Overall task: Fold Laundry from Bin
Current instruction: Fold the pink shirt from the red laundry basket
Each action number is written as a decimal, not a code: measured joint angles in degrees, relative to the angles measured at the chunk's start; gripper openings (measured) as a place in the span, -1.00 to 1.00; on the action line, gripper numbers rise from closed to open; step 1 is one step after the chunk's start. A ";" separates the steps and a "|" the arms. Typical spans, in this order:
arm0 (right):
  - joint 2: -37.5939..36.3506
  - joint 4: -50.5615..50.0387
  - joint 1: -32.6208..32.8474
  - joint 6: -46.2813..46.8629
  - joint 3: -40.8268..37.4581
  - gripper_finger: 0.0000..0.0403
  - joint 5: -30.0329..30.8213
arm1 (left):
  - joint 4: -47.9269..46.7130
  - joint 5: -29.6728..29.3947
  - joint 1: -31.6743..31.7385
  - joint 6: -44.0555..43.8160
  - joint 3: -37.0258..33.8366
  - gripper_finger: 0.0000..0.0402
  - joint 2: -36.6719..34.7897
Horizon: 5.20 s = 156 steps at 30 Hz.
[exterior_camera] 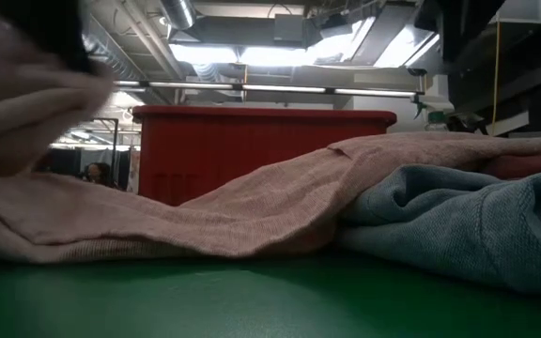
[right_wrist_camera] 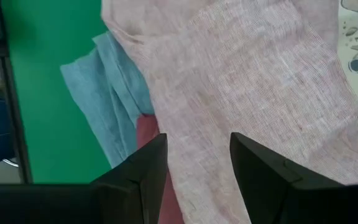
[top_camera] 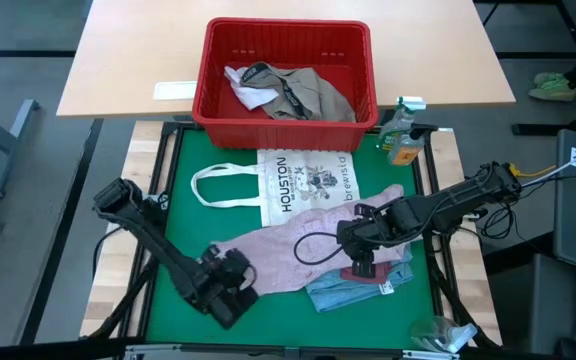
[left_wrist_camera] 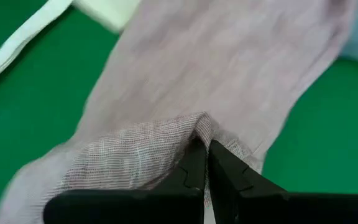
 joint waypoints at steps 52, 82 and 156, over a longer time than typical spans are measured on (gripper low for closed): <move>0.07 -14.36 -0.04 -1.42 22.49 -0.13 8.34 | 77.23 9.53 25.65 62.99 0.07 -0.58 11.41; 0.04 24.21 9.51 -9.59 -1.00 -0.13 9.81 | 36.40 6.60 18.22 60.71 0.07 -0.36 -7.12; 0.07 22.65 8.83 13.85 -24.15 -0.13 -0.07 | 33.07 -5.95 23.55 56.53 3.26 -0.36 7.60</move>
